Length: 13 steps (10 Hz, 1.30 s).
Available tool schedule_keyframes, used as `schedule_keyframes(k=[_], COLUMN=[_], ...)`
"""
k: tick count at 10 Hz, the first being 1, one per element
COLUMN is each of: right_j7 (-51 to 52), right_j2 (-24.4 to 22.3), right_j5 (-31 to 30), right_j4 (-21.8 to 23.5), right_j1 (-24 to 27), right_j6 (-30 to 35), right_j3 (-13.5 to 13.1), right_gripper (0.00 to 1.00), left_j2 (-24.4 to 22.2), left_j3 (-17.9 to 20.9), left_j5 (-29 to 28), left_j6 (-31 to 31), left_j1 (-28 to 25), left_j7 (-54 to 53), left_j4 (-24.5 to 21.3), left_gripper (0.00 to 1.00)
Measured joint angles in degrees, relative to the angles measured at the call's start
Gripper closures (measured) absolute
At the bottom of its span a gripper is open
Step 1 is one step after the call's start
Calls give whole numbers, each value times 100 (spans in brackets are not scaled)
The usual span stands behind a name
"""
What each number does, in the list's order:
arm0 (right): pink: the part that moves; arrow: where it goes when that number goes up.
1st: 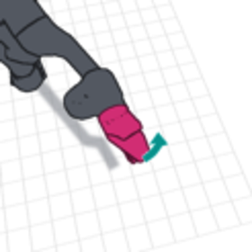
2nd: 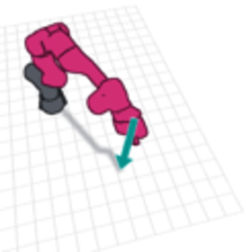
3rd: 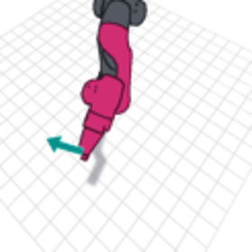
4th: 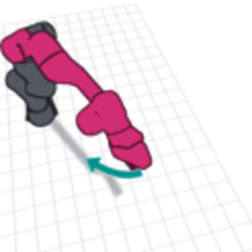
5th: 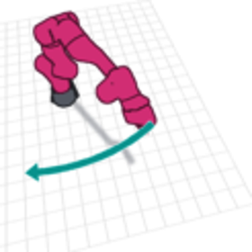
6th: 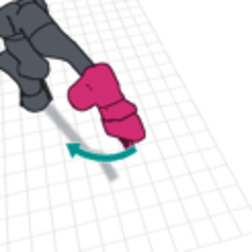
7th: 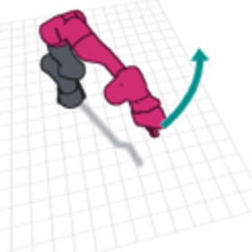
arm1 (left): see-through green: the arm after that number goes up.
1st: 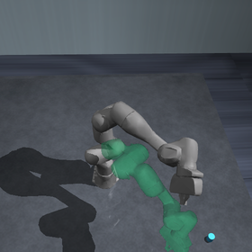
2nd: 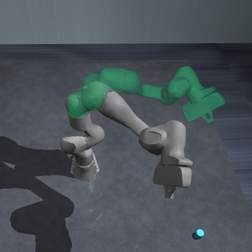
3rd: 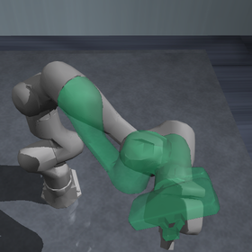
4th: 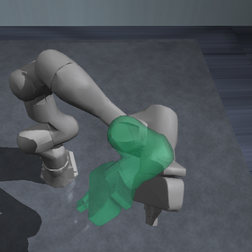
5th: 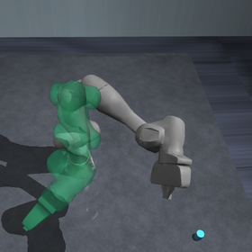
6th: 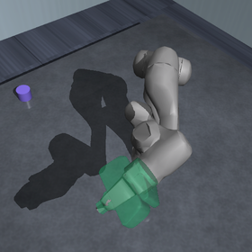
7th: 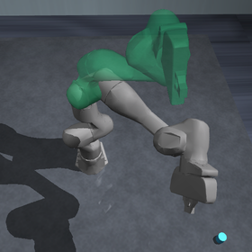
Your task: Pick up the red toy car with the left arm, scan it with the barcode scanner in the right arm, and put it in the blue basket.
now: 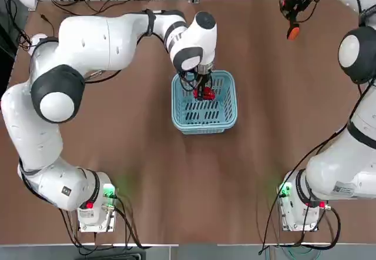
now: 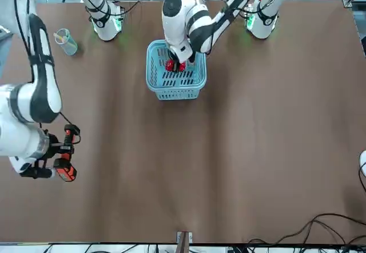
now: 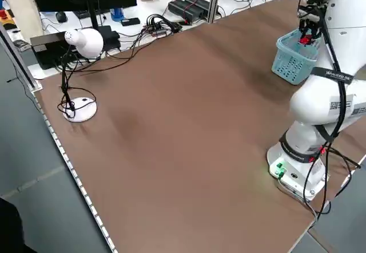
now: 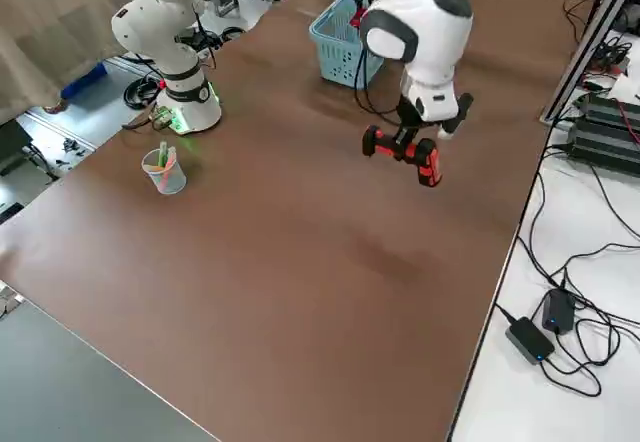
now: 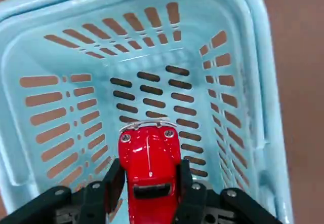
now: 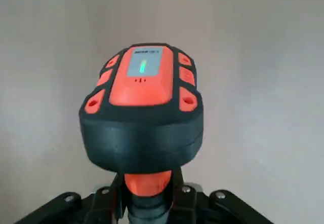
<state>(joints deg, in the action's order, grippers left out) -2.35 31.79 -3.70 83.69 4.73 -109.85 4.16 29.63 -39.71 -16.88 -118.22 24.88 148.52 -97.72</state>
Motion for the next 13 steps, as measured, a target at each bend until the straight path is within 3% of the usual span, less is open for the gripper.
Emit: schedule_keyframes(k=[5,13], right_j7=[149,170], right_j2=[5,86], right_j5=[-124,-144], right_j4=[1121,1781], right_j1=[157,207], right_j6=[-1118,-2085], right_j3=[-2,-4], right_gripper=[63,63], left_j2=[631,1157], left_j3=[16,20], left_j5=[-425,-822], left_j6=[-404,-480], left_j1=[101,298], left_j7=[-37,-38], left_j4=[-29,141], left_gripper=[52,52])
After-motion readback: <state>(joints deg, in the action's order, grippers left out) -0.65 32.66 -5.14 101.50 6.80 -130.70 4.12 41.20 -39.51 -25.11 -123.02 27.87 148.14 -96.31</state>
